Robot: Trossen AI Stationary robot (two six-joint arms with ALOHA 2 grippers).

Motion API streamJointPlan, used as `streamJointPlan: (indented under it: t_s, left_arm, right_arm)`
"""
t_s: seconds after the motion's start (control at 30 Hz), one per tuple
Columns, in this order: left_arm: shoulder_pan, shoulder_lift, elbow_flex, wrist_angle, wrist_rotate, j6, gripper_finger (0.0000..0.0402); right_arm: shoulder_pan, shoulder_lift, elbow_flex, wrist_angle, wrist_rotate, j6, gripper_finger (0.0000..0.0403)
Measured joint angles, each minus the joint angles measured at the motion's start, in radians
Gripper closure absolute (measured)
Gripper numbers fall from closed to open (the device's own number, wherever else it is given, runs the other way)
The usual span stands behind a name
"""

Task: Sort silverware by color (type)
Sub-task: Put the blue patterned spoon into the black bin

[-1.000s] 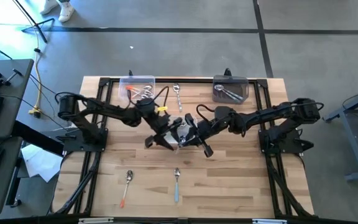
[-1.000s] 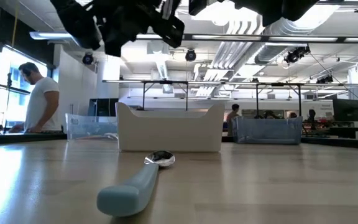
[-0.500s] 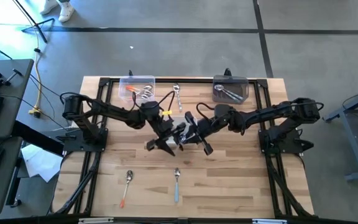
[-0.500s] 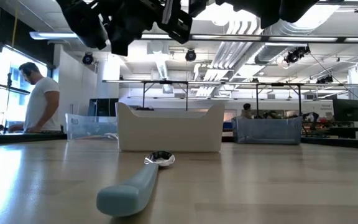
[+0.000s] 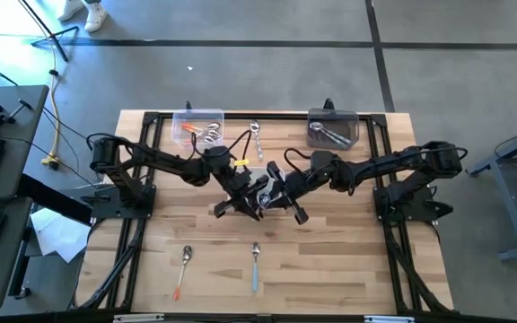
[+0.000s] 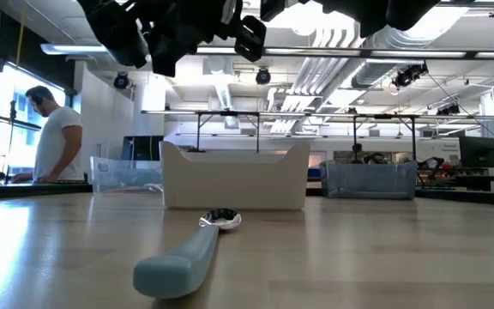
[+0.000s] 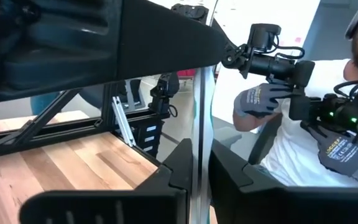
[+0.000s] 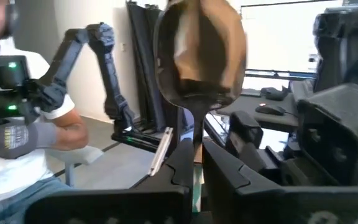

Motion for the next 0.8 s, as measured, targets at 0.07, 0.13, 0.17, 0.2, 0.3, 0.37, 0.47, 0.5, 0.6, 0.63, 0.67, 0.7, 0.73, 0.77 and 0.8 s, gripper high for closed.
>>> streamJointPlan:
  t_s: [0.07, 0.13, 0.17, 0.2, 0.3, 0.37, 0.47, 0.5, 0.6, 0.63, 0.67, 0.7, 0.73, 0.77, 0.8]
  left_arm:
    - [0.0, 0.0, -0.001, -0.003, -0.016, -0.001, 0.038]
    - [0.002, 0.0, -0.001, -0.007, -0.053, -0.004, 0.0386]
    - [0.006, 0.0, -0.001, -0.008, -0.067, -0.004, 0.0388]
    - [0.01, 0.0, -0.001, -0.01, -0.081, -0.005, 0.0388]
    - [0.035, 0.0, -0.001, -0.036, -0.117, 0.009, 0.0388]
    - [0.062, 0.0, -0.002, -0.048, -0.136, 0.012, 0.0388]
    - [0.102, -0.001, -0.002, -0.069, -0.16, 0.012, 0.0388]
    - [0.114, -0.001, -0.002, -0.074, -0.174, 0.013, 0.0388]
    - [0.148, -0.003, -0.002, -0.085, -0.229, 0.019, 0.0388]
    - [0.159, -0.005, -0.002, -0.099, -0.262, 0.028, 0.0388]
    - [0.168, -0.005, -0.002, -0.114, -0.305, 0.038, 0.0388]
    - [0.177, -0.006, -0.002, -0.133, -0.359, 0.051, 0.0388]
    - [0.185, -0.006, -0.002, -0.155, -0.414, 0.066, 0.0388]
    - [0.19, -0.006, -0.002, -0.177, -0.478, 0.082, 0.0388]
    - [0.192, -0.006, -0.002, -0.195, -0.54, 0.095, 0.0388]
  right_arm:
    - [0.001, -0.001, 0.01, -0.017, 0.041, 0.019, 0.0372]
    - [-0.001, -0.012, 0.022, -0.056, 0.078, 0.025, 0.0348]
    - [-0.001, -0.021, 0.029, -0.084, 0.109, 0.022, 0.0335]
    - [-0.001, -0.032, 0.037, -0.125, 0.145, 0.021, 0.0321]
    - [-0.001, -0.079, 0.06, -0.265, 0.256, 0.011, 0.0278]
    - [0.002, -0.122, 0.074, -0.368, 0.342, -0.008, 0.0254]
    - [0.006, -0.195, 0.09, -0.508, 0.49, -0.025, 0.0225]
    - [0.009, -0.221, 0.094, -0.544, 0.537, -0.026, 0.0218]
    - [0.023, -0.293, 0.096, -0.668, 0.693, -0.017, 0.0205]
    - [0.03, -0.316, 0.096, -0.711, 0.745, -0.003, 0.0203]
    - [0.038, -0.338, 0.096, -0.754, 0.802, 0.011, 0.0202]
    - [0.047, -0.355, 0.096, -0.79, 0.863, 0.03, 0.0201]
    - [0.058, -0.368, 0.096, -0.82, 0.924, 0.051, 0.0201]
    - [0.068, -0.375, 0.096, -0.851, 0.98, 0.069, 0.0201]
    - [0.078, -0.376, 0.095, -0.874, 1.03, 0.086, 0.0201]
